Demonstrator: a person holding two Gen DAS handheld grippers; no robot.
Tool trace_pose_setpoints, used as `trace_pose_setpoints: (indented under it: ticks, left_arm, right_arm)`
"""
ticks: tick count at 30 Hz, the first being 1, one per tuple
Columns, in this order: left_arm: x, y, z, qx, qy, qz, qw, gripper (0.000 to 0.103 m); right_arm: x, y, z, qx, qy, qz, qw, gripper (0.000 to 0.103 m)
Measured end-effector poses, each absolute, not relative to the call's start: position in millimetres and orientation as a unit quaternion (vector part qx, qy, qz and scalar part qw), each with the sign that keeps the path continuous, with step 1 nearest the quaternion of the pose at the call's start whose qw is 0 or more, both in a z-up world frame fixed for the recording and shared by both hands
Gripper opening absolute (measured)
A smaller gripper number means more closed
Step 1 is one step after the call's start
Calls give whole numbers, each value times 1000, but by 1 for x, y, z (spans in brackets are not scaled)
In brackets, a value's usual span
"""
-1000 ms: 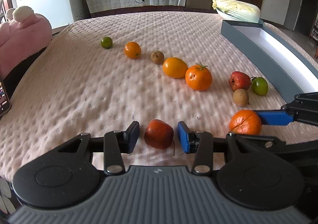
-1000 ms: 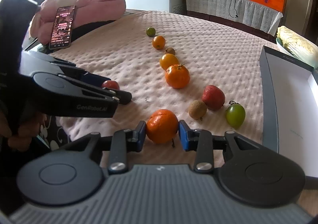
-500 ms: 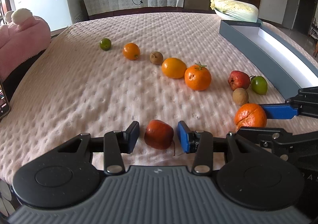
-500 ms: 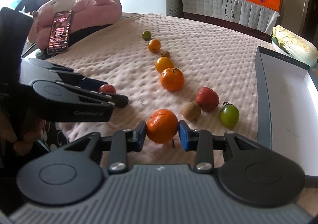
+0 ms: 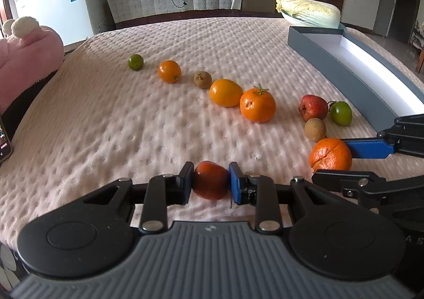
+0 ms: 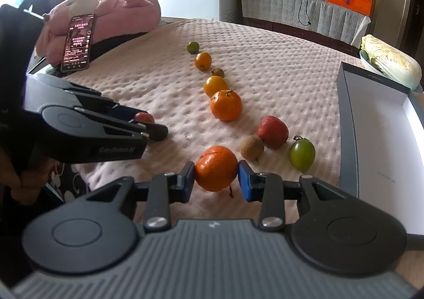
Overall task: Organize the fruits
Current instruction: 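Lift and carry the apple and tangerine in both grippers over the open box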
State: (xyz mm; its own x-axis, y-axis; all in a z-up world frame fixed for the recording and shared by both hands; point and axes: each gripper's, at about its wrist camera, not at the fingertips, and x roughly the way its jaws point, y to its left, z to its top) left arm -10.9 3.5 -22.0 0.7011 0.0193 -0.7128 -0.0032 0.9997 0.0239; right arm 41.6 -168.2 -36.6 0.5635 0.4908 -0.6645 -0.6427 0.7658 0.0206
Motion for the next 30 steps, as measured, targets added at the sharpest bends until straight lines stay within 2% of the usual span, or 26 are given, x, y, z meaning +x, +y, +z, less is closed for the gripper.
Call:
trace_pose_setpoints:
  ticks: [30]
  left_arm:
    - [-9, 16, -10, -13, 358, 41, 933, 33]
  right_arm:
    - [46, -177, -29, -79, 332, 325, 882, 38]
